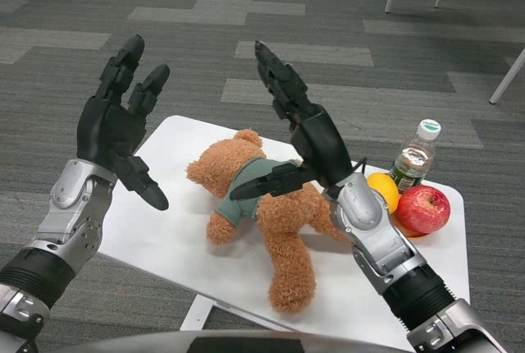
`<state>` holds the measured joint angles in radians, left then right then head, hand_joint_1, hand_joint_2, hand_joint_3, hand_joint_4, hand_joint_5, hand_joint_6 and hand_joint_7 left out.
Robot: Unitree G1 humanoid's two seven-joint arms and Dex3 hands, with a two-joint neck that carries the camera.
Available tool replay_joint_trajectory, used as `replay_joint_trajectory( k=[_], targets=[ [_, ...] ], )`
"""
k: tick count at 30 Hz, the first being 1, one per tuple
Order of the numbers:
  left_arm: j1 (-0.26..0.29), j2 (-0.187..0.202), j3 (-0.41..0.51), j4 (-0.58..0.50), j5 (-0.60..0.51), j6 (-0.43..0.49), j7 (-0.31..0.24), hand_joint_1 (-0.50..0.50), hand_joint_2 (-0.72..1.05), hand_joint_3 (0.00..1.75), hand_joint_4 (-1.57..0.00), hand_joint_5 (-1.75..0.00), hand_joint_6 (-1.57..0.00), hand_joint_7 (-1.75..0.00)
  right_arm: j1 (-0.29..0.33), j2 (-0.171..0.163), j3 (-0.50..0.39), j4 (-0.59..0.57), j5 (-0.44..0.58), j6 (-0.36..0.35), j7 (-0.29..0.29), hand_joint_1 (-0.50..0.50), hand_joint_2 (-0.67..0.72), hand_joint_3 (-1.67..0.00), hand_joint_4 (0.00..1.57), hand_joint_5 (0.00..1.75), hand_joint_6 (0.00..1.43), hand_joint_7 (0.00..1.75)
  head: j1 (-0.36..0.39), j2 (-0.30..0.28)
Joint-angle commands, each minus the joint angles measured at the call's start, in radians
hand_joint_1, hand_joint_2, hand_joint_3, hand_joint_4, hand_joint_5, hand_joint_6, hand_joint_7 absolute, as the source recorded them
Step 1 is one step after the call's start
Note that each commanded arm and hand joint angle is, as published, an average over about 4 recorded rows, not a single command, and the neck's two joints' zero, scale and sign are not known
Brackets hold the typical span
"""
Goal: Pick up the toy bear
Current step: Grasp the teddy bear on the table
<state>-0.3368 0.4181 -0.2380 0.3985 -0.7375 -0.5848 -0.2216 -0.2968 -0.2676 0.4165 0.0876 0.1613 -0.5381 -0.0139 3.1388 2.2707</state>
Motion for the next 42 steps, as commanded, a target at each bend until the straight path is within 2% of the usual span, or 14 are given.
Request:
replay_joint_trajectory(
  k=[1,5,12,17,21,23,24,26,28,30,33,36,40,42],
  targets=[
    [-0.001,0.011,0.001,0.014,-0.01,-0.006,-0.001,-0.48,-0.64,0.09,0.0,-0.38,0.0,-0.14,-0.026,-0.005,0.036,-0.016,0.007,0.011,0.012,-0.42,-0.41,-0.08,0.0,0.0,0.0,0.0,0.0,0.011],
    [-0.002,0.011,-0.002,0.014,-0.01,-0.006,-0.001,-0.48,-0.64,0.09,0.0,-0.33,0.0,-0.14,-0.03,-0.01,0.046,0.002,0.004,0.015,0.029,-0.42,-0.46,-0.08,0.0,0.0,0.0,0.0,0.002,0.024],
    [-0.002,0.012,-0.009,0.015,-0.01,-0.006,-0.001,-0.48,-0.64,0.09,0.0,-0.41,0.0,-0.14,-0.054,-0.014,0.046,0.089,-0.027,0.044,0.049,-0.42,-0.53,-0.18,0.0,0.17,0.0,0.0,0.005,0.049],
    [-0.002,0.011,-0.015,0.016,-0.01,-0.006,-0.001,-0.48,-0.64,0.09,0.0,-0.38,0.0,-0.14,-0.064,0.005,0.002,0.113,-0.167,0.18,0.081,-0.42,-0.54,-0.3,0.0,0.46,0.0,0.0,0.002,0.06],
    [-0.002,0.011,-0.015,0.017,-0.01,-0.006,-0.001,-0.48,-0.64,0.09,0.0,-0.38,0.0,-0.14,-0.061,0.054,-0.057,0.085,-0.27,0.287,0.141,-0.42,-0.54,-0.34,0.0,0.63,0.0,0.0,0.003,0.062],
    [-0.002,0.01,-0.015,0.017,-0.01,-0.006,-0.001,-0.48,-0.64,0.09,0.0,-0.36,0.0,-0.14,-0.058,0.077,-0.076,0.074,-0.296,0.317,0.171,-0.42,-0.54,-0.38,0.0,0.68,0.0,0.0,0.003,0.063],
    [-0.002,0.01,-0.015,0.018,-0.01,-0.006,-0.001,-0.48,-0.64,0.09,0.0,-0.36,0.0,-0.14,-0.058,0.082,-0.079,0.073,-0.297,0.323,0.178,-0.42,-0.54,-0.38,0.0,0.65,0.0,0.0,0.004,0.063],
    [-0.003,0.01,-0.015,0.019,-0.01,-0.006,-0.001,-0.48,-0.64,0.09,0.0,-0.41,0.0,-0.14,-0.058,0.085,-0.083,0.073,-0.292,0.328,0.181,-0.42,-0.51,-0.26,0.0,0.61,0.0,0.0,0.004,0.063],
    [-0.003,0.01,-0.014,0.02,-0.01,-0.006,-0.001,-0.48,-0.64,0.09,0.0,-0.41,0.0,-0.14,-0.056,0.085,-0.086,0.075,-0.279,0.325,0.173,-0.44,-0.4,-0.08,0.0,0.58,0.0,0.0,0.004,0.063],
    [-0.003,0.01,-0.014,0.021,-0.01,-0.006,-0.001,-0.48,-0.64,0.07,0.0,-0.38,0.0,-0.14,-0.054,0.084,-0.091,0.077,-0.272,0.319,0.159,-0.46,-0.29,0.0,0.0,0.58,0.0,0.0,0.004,0.065],
    [-0.003,0.01,-0.014,0.023,-0.01,-0.007,-0.001,-0.48,-0.64,0.07,0.0,-0.38,0.0,-0.14,-0.052,0.084,-0.092,0.076,-0.271,0.316,0.152,-0.46,-0.22,0.0,0.0,0.58,0.0,0.0,0.004,0.068],
    [-0.003,0.009,-0.014,0.023,-0.01,-0.007,-0.001,-0.48,-0.64,0.09,0.0,-0.36,0.0,-0.14,-0.045,0.087,-0.088,0.058,-0.274,0.322,0.152,-0.46,-0.26,0.0,0.0,0.58,0.0,0.0,0.004,0.067],
    [-0.002,0.008,-0.014,0.023,-0.01,-0.007,-0.001,-0.48,-0.64,0.09,0.0,-0.41,0.0,-0.14,-0.036,0.09,-0.084,0.029,-0.285,0.352,0.152,-0.43,-0.46,-0.06,0.0,0.65,0.0,0.0,0.007,0.067],
    [-0.002,0.008,-0.013,0.023,-0.01,-0.007,-0.001,-0.48,-0.64,0.09,0.0,-0.41,0.0,-0.14,-0.034,0.091,-0.084,0.01,-0.301,0.378,0.152,-0.42,-0.48,-0.08,0.0,0.68,0.0,0.0,0.007,0.067]
  ],
)
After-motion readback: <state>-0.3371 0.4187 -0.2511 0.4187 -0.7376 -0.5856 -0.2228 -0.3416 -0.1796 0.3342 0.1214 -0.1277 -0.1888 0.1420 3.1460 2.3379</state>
